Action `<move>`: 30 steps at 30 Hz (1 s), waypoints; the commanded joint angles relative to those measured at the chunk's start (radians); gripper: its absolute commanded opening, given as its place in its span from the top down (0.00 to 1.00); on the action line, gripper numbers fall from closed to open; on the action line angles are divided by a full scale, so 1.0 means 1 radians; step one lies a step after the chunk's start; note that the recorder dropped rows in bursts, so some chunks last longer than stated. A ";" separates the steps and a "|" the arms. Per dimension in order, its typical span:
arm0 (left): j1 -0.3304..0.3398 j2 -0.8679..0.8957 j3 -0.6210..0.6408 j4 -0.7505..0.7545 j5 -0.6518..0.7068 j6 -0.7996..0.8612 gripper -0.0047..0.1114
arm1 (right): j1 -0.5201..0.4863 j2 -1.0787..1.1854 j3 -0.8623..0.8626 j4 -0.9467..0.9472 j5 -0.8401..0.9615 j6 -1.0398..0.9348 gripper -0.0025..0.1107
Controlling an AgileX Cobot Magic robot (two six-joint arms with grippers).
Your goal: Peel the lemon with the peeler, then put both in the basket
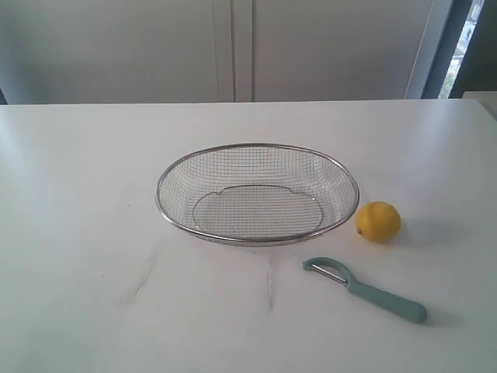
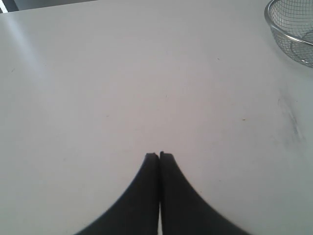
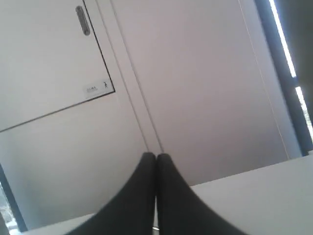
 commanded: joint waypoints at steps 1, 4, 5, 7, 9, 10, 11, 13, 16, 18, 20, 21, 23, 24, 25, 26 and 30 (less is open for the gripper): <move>-0.005 -0.005 0.007 -0.012 -0.001 0.000 0.96 | 0.004 -0.006 0.002 0.003 -0.157 0.029 0.98; -0.005 -0.005 0.007 -0.012 -0.001 0.000 0.96 | 0.004 -0.006 0.002 0.051 -0.314 -0.146 0.98; -0.005 -0.005 0.007 -0.012 -0.001 0.000 0.96 | 0.004 -0.006 -0.011 0.116 -0.354 -0.170 0.98; -0.005 -0.005 0.007 -0.012 -0.001 0.000 0.96 | 0.004 0.032 -0.070 0.138 -0.359 -0.189 0.98; -0.005 -0.005 0.007 -0.012 -0.001 0.000 0.96 | 0.004 0.092 -0.163 0.131 -0.280 -0.204 0.98; -0.005 -0.005 0.007 -0.012 -0.001 0.000 0.96 | 0.004 0.129 -0.226 0.134 -0.185 -0.214 0.98; -0.005 -0.005 0.007 -0.012 -0.001 0.000 0.96 | 0.004 0.173 -0.303 0.134 -0.079 -0.220 0.98; -0.005 -0.005 0.007 -0.012 -0.001 0.000 0.96 | 0.004 0.289 -0.427 0.134 0.103 -0.237 0.98; -0.005 -0.005 0.007 -0.012 -0.001 0.000 0.96 | 0.004 0.435 -0.553 0.132 0.304 -0.270 0.98; -0.005 -0.005 0.007 -0.012 -0.001 0.000 0.96 | 0.004 0.519 -0.616 0.132 0.413 -0.286 0.98; -0.005 -0.005 0.007 -0.012 -0.001 0.000 0.96 | 0.004 0.602 -0.677 0.132 0.522 -0.299 0.98; -0.005 -0.005 0.007 -0.012 -0.001 0.000 0.96 | 0.004 0.691 -0.713 0.132 0.614 -0.301 0.98; -0.005 -0.005 0.007 -0.012 -0.001 0.000 0.96 | 0.004 0.801 -0.719 0.132 0.675 -0.326 0.98; -0.005 -0.005 0.007 -0.012 -0.001 0.000 0.96 | 0.004 0.836 -0.719 0.132 0.688 -0.326 0.98; -0.005 -0.005 0.007 -0.012 -0.001 0.000 0.96 | 0.004 0.893 -0.719 0.132 0.718 -0.326 0.98; -0.005 -0.005 0.007 -0.012 -0.001 0.000 0.96 | 0.004 0.916 -0.721 0.132 0.734 -0.332 0.98; -0.005 -0.005 0.007 -0.012 -0.001 0.000 0.96 | 0.004 1.050 -0.767 0.134 1.060 -0.464 0.98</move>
